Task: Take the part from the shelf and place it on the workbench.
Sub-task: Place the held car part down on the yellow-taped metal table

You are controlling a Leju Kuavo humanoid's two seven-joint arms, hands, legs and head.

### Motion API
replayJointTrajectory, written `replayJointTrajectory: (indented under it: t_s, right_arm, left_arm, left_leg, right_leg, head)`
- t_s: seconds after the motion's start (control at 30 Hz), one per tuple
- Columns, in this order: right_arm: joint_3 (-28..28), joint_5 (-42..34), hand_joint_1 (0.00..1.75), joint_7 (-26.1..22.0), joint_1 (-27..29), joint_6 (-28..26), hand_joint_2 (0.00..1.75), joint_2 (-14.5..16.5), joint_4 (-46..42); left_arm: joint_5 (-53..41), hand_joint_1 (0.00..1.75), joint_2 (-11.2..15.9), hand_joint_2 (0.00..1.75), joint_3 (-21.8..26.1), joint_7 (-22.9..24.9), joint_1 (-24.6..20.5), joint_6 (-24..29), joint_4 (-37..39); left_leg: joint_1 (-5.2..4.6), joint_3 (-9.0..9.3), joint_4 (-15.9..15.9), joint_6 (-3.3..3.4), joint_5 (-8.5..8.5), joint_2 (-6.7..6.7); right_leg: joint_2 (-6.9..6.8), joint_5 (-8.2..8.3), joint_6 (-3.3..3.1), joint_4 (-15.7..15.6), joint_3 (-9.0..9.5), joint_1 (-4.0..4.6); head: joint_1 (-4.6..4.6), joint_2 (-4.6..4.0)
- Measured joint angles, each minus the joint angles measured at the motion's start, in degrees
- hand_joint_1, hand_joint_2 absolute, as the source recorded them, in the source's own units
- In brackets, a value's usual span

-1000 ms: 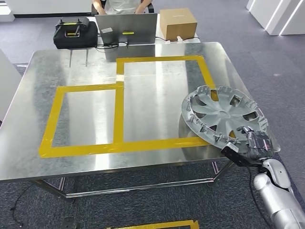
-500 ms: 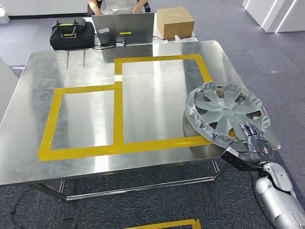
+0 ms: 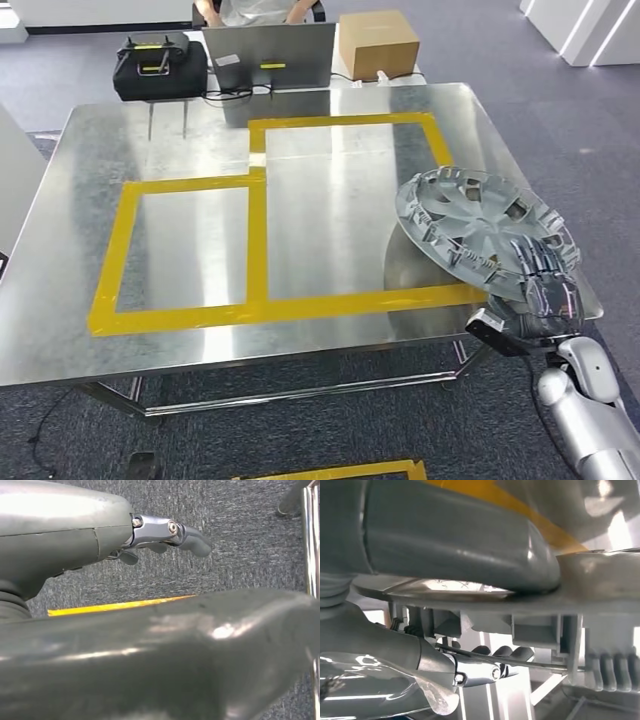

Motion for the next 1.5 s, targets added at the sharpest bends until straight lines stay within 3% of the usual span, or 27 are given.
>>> replayJointTrajectory:
  t_s: [0.07,0.13,0.17,0.23,0.3,0.33,0.37,0.43,0.47,0.5,0.63,0.7,0.77,0.8,0.83,0.87,0.93,1.0,1.1,1.17,1.27,1.3,1.33,1.37,1.43,1.5]
  right_arm:
    - [0.0,1.4,0.0,-0.1,0.1,-0.6,0.0,0.0,-0.9]
    - [0.0,3.4,0.0,-0.1,-0.1,-0.7,0.0,0.0,-2.1]
    - [0.0,4.3,0.0,-0.1,-0.4,-0.8,0.0,0.0,-2.6]
    - [0.0,5.6,0.0,-0.1,-1.2,-0.8,0.0,0.0,-3.0]
    - [0.0,6.8,0.0,0.2,-1.9,-0.8,0.0,0.0,-3.2]
    - [0.0,7.2,0.0,0.4,-2.4,-0.7,0.0,-0.1,-3.1]
    - [0.1,7.3,0.0,0.6,-3.3,-0.6,0.0,-0.2,-2.8]
    - [0.3,5.1,0.0,0.4,-5.5,0.4,0.0,-0.7,-1.9]
    - [0.3,2.7,0.0,-0.1,-6.7,1.6,0.0,-0.9,-1.4]
    - [0.4,-0.1,0.0,-0.8,-7.9,2.9,0.0,-1.1,-0.9]
    - [0.3,-6.8,0.0,-2.9,-10.3,5.9,0.0,-1.2,0.3]
    - [0.3,-7.3,0.0,-3.2,-11.0,6.3,0.0,-1.3,0.8]
    - [0.3,-7.4,0.0,-3.3,-11.3,6.4,0.0,-1.3,1.3]
    - [0.3,-7.4,0.0,-3.3,-11.3,6.4,0.0,-1.3,1.6]
    - [0.3,-7.4,0.0,-3.4,-11.3,6.4,0.0,-1.3,1.8]
    - [0.3,-7.4,0.0,-3.5,-11.4,6.4,0.0,-1.3,1.9]
    - [0.3,-8.0,0.0,-3.7,-11.6,6.6,0.0,-1.3,2.1]
    - [0.1,-9.9,0.0,-4.5,-11.7,7.3,0.0,-1.3,2.3]
    - [-0.3,-13.6,0.0,-6.5,-11.6,8.3,0.0,-1.1,2.5]
    - [-0.5,-14.5,0.0,-7.3,-12.1,8.4,0.0,-1.0,2.7]
    - [-0.6,-14.9,0.0,-7.9,-13.5,8.4,0.0,-0.4,3.5]
    - [-0.6,-15.0,0.0,-8.1,-14.0,8.4,0.0,0.0,3.9]
    - [-0.6,-15.1,0.0,-8.2,-14.4,8.4,0.0,0.4,4.3]
    - [-0.6,-15.2,0.0,-8.4,-14.8,8.4,0.0,0.8,4.6]
    - [-0.5,-15.3,0.0,-8.7,-15.4,8.7,0.0,1.8,5.1]
    - [-0.5,-15.8,0.0,-9.3,-16.3,9.2,0.0,2.9,5.7]
  left_arm:
    - [-0.3,0.0,0.0,0.0,0.0,0.0,-0.1,-0.2,0.0]
    - [-0.5,0.0,0.1,0.0,0.0,0.0,-0.2,-0.4,0.0]
    - [-0.6,0.0,0.2,0.0,0.0,0.0,-0.3,-0.6,0.0]
    - [-0.6,0.0,0.2,0.0,0.0,0.0,-0.4,-0.8,0.0]
    - [-0.6,0.0,0.2,0.0,0.0,0.0,-0.4,-0.9,0.0]
    - [-0.6,0.0,0.3,0.0,0.0,0.0,-0.3,-0.9,0.0]
    - [-0.6,0.0,0.4,0.0,0.0,0.0,-0.4,-0.9,0.0]
    - [-0.7,0.0,0.6,0.0,0.1,0.0,-0.5,-1.0,0.0]
    - [-0.7,0.0,0.7,0.0,0.1,0.0,-0.6,-1.1,0.0]
    - [-0.8,0.0,0.8,0.0,0.1,-0.1,-0.7,-1.1,0.0]
    - [-1.2,0.0,0.9,0.0,0.1,-0.1,-0.7,-1.1,0.0]
    - [-1.3,0.0,0.9,0.0,0.2,-0.1,-0.7,-1.2,0.0]
    - [-1.4,0.0,1.0,0.0,0.2,-0.1,-0.8,-1.3,0.0]
    - [-1.4,0.0,1.0,0.0,0.2,-0.1,-0.7,-1.3,0.0]
    - [-1.4,0.0,1.0,0.0,0.2,-0.1,-0.7,-1.3,0.0]
    - [-1.4,0.0,1.0,0.0,0.2,-0.1,-0.7,-1.3,0.0]
    - [-1.4,0.0,1.0,0.0,0.2,-0.1,-0.7,-1.3,0.0]
    - [-1.5,0.0,1.1,0.0,0.2,-0.1,-0.8,-1.3,0.0]
    - [-1.9,0.0,1.2,0.0,0.2,-0.2,-0.8,-1.4,0.0]
    - [-2.3,0.0,1.4,0.0,0.2,-0.3,-1.0,-1.5,0.0]
    - [-2.7,0.0,1.8,0.0,0.2,-0.3,-1.3,-1.4,0.0]
    - [-2.8,0.0,2.0,0.0,0.2,-0.3,-1.3,-1.3,0.0]
    - [-2.9,0.0,2.2,0.0,0.2,-0.2,-1.4,-1.2,0.0]
    - [-3.0,0.0,2.4,0.0,0.2,-0.1,-1.4,-1.1,0.0]
    - [-3.4,0.0,2.8,0.0,0.2,0.1,-1.5,-0.9,0.0]
    - [-4.0,0.0,3.3,0.0,0.2,0.2,-1.7,-0.8,-0.1]
  left_leg:
    - [-0.01,-0.15,-0.1,-0.62,0.04,0.01]
    - [0.04,-0.52,1.1,-1.29,-0.95,0.08]
    - [0.04,-1.37,3.1,-1.56,-2.2,0.11]
    - [0.07,-4.59,10.1,-1.84,-5.55,0.14]
    - [0.06,-7.28,15.5,-1.83,-6.96,0.14]
    - [0.04,-7.38,15.5,-1.69,-6.07,0.14]
    - [-0.02,-6.47,13.2,-1.44,-4.23,0.14]
    - [-0.26,-3.27,5.7,-0.72,-0.22,0.19]
    - [-0.37,-1.97,2.7,-0.46,0.78,0.25]
    - [-0.46,-1.26,0.9,-0.28,1.12,0.29]
    - [-0.29,-0.91,-0.5,0.49,1.3,0.28]
    - [-0.02,-0.73,-0.9,0.95,1.58,0.3]
    - [0.0,-0.75,-0.9,1.09,1.57,0.3]
    - [0.0,-0.73,-0.9,1.1,1.54,0.29]
    - [0.04,-0.7,-0.9,1.07,1.49,0.28]
    - [0.11,-0.66,-0.8,0.97,1.41,0.27]
    - [0.2,-0.57,-0.6,0.52,1.12,0.24]
    - [0.07,-0.72,-0.3,-0.14,0.9,0.16]
    - [-0.01,-0.95,-0.1,-0.98,0.84,0.11]
    - [0.04,-1.69,1.9,-1.5,-0.61,0.18]
    - [0.05,-6.3,12.1,-1.89,-5.42,0.25]
    - [0.03,-7.74,15.0,-1.84,-6.25,0.25]
    - [-0.01,-8.37,16.2,-1.68,-6.02,0.25]
    - [-0.1,-8.01,15.1,-1.4,-4.75,0.25]
    - [-0.49,-5.0,8.1,-0.35,-0.66,0.26]
    - [-0.85,-2.28,1.9,0.45,1.54,0.36]
  right_leg:
    - [0.09,-0.2,-0.34,-0.2,0.13,0.07]
    - [0.09,-0.12,-0.92,-0.4,0.23,-0.13]
    - [0.04,-0.08,-1.22,-0.5,0.31,-0.23]
    - [-0.05,-0.14,-1.62,-0.6,0.37,-0.14]
    - [-0.1,-0.2,-1.77,-0.5,0.44,0.06]
    - [-0.08,-0.23,-1.81,-0.5,0.49,0.16]
    - [-0.03,-0.26,-1.83,-0.5,0.56,0.23]
    - [0.07,-0.35,-1.75,-0.4,0.67,0.41]
    - [0.11,-0.38,-1.61,-0.3,0.6,0.5]
    - [0.13,-0.36,-1.41,-0.3,0.48,0.58]
    - [0.02,-0.87,-0.33,0.2,-0.15,0.49]
    - [0.03,-3.55,0.11,4.9,-2.48,0.39]
    - [0.04,-6.76,0.49,12.6,-6.19,0.28]
    - [0.04,-7.32,0.65,15.2,-7.53,0.2]
    - [0.03,-6.71,0.8,15.5,-7.88,0.11]
    - [0.02,-5.09,0.91,13.6,-7.11,-0.03]
    - [0.02,-1.27,1.16,5.9,-3.4,-0.3]
    - [0.15,0.04,0.83,0.6,-0.65,-0.27]
    - [0.21,-0.14,-0.31,0.1,-0.33,-0.1]
    - [0.14,-0.12,-1.09,0.1,-0.25,-0.25]
    - [0.04,-0.19,-1.8,0.0,-0.14,-0.09]
    - [0.05,-0.22,-1.9,0.0,-0.1,0.05]
    - [0.08,-0.26,-1.97,0.0,-0.03,0.2]
    - [0.1,-0.3,-2.03,0.1,0.08,0.36]
    - [0.12,-0.39,-2.11,0.1,0.33,0.64]
    - [0.12,-0.47,-2.01,0.1,0.3,0.92]
  head:
    - [-0.02,0.0]
    - [-0.09,0.0]
    - [-0.14,0.0]
    - [-0.2,0.0]
    - [-0.17,0.0]
    - [-0.17,0.0]
    - [-0.17,0.0]
    - [-0.16,0.0]
    - [-0.14,0.0]
    - [-0.1,0.0]
    - [-0.02,0.0]
    - [0.2,0.0]
    - [0.35,0.0]
    - [0.35,0.0]
    - [0.36,0.0]
    - [0.36,0.0]
    - [0.36,0.01]
    - [0.35,0.01]
    - [0.38,0.01]
    - [0.3,0.01]
    - [0.2,0.01]
    - [0.19,0.01]
    - [0.19,0.01]
    - [0.19,0.01]
    - [0.22,0.0]
    - [0.26,0.01]
